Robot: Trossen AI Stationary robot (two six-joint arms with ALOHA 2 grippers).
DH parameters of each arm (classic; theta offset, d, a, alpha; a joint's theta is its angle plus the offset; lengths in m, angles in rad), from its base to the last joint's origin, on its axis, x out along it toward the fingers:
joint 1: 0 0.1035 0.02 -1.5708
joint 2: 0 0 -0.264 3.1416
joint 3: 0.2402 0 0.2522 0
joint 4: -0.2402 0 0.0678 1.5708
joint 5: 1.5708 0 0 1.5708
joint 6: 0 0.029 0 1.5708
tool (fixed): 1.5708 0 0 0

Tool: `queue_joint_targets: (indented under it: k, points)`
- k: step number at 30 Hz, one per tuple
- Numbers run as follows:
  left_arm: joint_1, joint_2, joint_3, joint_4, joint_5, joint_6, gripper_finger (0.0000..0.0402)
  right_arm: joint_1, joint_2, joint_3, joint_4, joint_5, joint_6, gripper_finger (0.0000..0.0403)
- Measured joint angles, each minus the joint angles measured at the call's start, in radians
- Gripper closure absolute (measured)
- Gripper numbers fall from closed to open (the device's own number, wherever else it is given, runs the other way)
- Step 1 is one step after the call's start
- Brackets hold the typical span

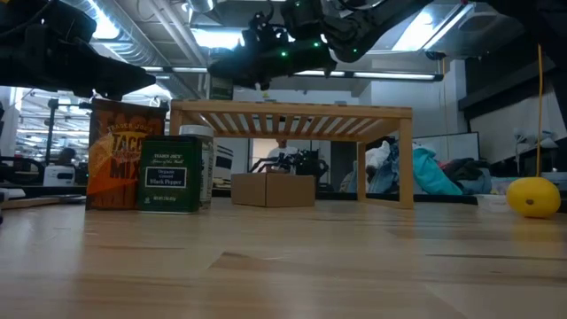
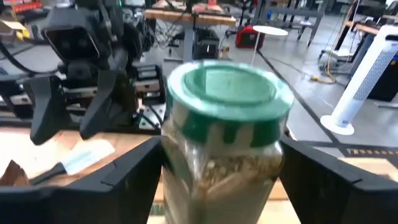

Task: Shelf spices
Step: Put the green seasoning bottle on the shelf

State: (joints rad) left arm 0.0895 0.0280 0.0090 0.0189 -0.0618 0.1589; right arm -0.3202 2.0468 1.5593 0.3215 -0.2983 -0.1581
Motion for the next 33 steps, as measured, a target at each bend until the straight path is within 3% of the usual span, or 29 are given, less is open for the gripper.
queue_joint_targets:
  k: [33]
  points:
    - [0.0, 0.0, 0.0, -0.001, 0.007, -0.002, 0.0222, -0.001, 0.0, 0.0, 0.131, -0.002, 0.078, 0.0117]
